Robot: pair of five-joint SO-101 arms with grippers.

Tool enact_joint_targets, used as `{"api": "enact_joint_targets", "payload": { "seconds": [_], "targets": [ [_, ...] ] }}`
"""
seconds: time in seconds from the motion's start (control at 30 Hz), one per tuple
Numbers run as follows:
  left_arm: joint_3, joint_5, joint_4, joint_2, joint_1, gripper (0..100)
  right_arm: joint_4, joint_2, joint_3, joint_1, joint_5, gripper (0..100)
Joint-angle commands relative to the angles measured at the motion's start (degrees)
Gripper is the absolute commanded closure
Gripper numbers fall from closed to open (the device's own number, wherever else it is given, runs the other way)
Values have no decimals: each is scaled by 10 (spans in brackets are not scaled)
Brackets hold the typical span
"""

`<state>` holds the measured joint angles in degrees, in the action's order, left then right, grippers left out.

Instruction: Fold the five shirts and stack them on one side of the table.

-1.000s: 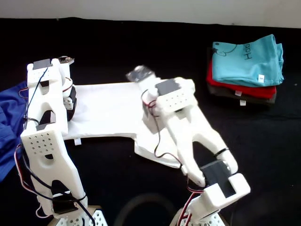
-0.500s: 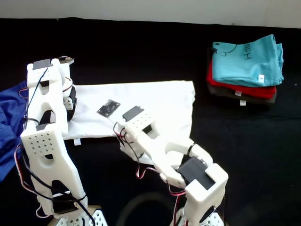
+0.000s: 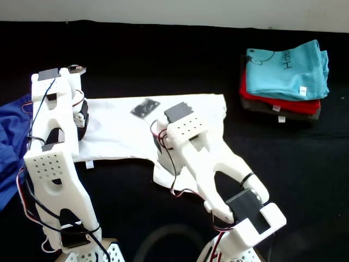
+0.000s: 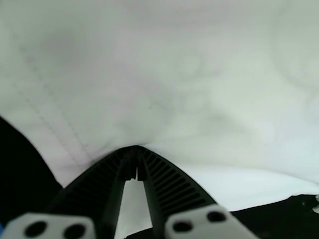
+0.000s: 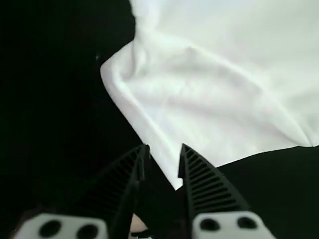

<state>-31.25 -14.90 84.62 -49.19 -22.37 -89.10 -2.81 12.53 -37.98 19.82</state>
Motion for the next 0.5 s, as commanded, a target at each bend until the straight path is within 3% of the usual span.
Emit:
{"api": "enact_joint_targets", "payload": {
  "seconds": [0.0, 0.2, 0.47],
  "targets": [
    [-18, 3, -16, -6, -3, 991, -39, 26, 26, -51, 64, 737],
    [-18, 3, -16, -6, -3, 991, 54, 24, 109, -88, 78, 735],
    [-18, 3, -16, -6, -3, 991, 177, -45, 179, 12, 114, 735]
  ]
}}
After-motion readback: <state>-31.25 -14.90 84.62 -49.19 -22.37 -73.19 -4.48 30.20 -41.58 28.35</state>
